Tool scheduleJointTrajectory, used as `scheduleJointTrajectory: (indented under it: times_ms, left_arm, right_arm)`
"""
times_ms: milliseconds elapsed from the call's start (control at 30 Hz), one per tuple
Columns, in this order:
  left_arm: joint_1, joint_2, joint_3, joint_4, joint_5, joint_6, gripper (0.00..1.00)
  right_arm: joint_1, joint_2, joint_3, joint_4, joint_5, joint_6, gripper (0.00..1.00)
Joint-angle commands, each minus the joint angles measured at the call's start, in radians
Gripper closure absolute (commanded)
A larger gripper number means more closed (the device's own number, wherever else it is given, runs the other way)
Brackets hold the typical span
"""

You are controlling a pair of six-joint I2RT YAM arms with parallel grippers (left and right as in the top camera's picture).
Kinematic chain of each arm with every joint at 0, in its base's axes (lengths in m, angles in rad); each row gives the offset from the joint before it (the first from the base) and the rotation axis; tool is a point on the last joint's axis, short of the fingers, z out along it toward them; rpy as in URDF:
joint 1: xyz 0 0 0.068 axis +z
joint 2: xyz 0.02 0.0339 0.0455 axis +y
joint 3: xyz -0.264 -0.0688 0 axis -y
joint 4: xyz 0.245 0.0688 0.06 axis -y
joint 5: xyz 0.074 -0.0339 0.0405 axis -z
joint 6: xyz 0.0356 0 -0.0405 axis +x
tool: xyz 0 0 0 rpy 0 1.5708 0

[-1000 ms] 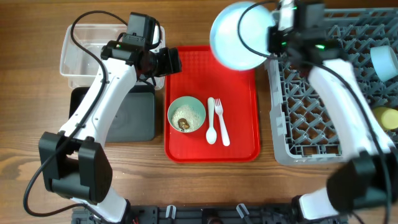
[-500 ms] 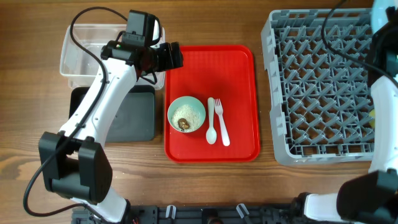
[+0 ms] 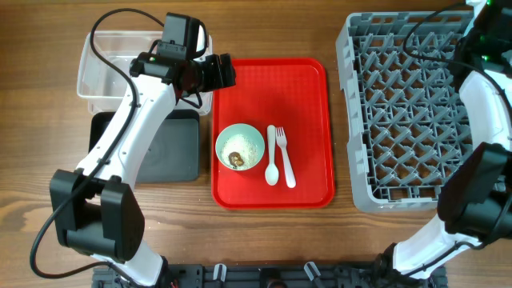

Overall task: Sort waste into correct bins and load items into the dishwasher rack
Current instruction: 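Lift the plate and stand it upright in the rack, then reach the right gripper to the white fork and grasp it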

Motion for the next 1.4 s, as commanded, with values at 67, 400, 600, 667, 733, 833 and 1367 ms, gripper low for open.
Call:
scheduleJointTrajectory:
  times_ms: [67, 400, 600, 667, 733, 833, 1367]
  left_arm:
    - [-0.001, -0.024, 0.003, 0.003, -0.010, -0.006, 0.08]
    - [-0.001, -0.024, 0.003, 0.002, -0.010, -0.005, 0.06]
    - [-0.001, -0.024, 0.003, -0.045, -0.010, -0.005, 0.04]
    - [-0.001, -0.024, 0.003, -0.062, -0.010, -0.005, 0.03]
    - [-0.001, -0.024, 0.003, -0.080, -0.010, -0.005, 0.03]
    - [-0.001, -0.024, 0.003, -0.114, -0.019, -0.005, 0.01]
    - [0.131, -0.049, 0.003, -0.183, -0.126, -0.055, 0.00]
  right_arm:
    - [0.005, 0.028, 0.001, -0.146, -0.159, 0.251, 0.94]
    - [0.066, -0.162, 0.001, -0.276, -0.402, 0.488, 0.20]
    - [0.158, -0.282, 0.001, -0.721, -0.986, 0.871, 0.30]
    - [0.265, -0.278, 0.001, -0.886, -1.030, 0.870, 0.31]
    - [0.395, -0.271, -0.001, -1.007, -1.010, 0.863, 0.30]
    - [0.552, -0.249, -0.002, -1.120, -0.958, 0.864, 0.27]
    - [0.808, 0.030, -0.094, -1.063, -0.800, 1.256, 0.31]
